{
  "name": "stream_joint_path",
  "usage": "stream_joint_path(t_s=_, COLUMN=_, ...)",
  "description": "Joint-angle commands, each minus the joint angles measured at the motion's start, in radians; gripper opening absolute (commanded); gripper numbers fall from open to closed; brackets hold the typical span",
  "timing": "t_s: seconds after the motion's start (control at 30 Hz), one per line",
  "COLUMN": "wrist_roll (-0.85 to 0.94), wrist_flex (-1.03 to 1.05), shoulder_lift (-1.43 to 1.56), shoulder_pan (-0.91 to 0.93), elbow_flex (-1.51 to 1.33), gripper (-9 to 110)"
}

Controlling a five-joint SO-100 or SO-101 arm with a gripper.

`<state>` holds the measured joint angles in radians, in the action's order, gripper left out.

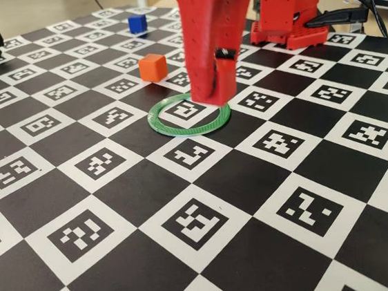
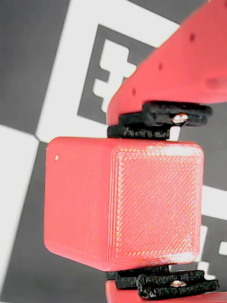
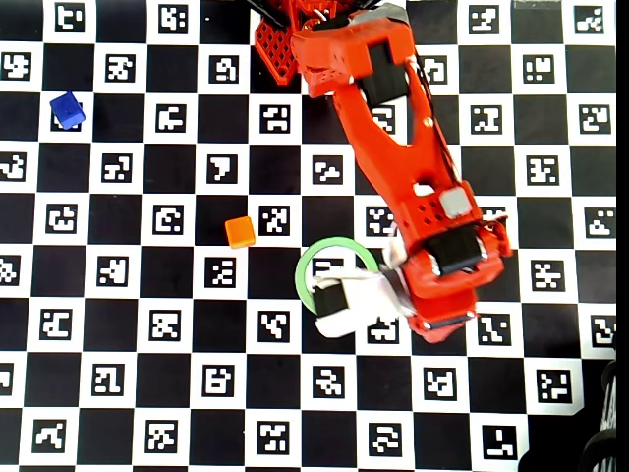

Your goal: Grab the red cube then put it in the green circle then put the blue cube on top and finally the orange cube on top

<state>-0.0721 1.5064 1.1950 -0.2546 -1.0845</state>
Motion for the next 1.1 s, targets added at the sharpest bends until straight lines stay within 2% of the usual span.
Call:
stream_joint_path(t_s=0.0, wrist_roll=-0.018, wrist_flex=-0.015, shoulder_lift=0.244, shoulder_pan=0.044, elbow_flex=-0.057, gripper=5)
stream_joint_path(t_s=0.33, wrist_roll=-0.031, wrist_flex=-0.017, shoulder_lift=0.469, shoulder_pan=0.101, elbow_flex=-0.268, gripper=5)
stream_joint_path(t_s=0.7, wrist_roll=-0.025, wrist_flex=-0.08, shoulder_lift=0.591, shoulder_pan=0.121, elbow_flex=-0.419, gripper=5)
stream_joint_path(t_s=1.07, wrist_roll=0.003, wrist_flex=-0.284, shoulder_lift=0.574, shoulder_pan=0.192, elbow_flex=-0.624, gripper=5)
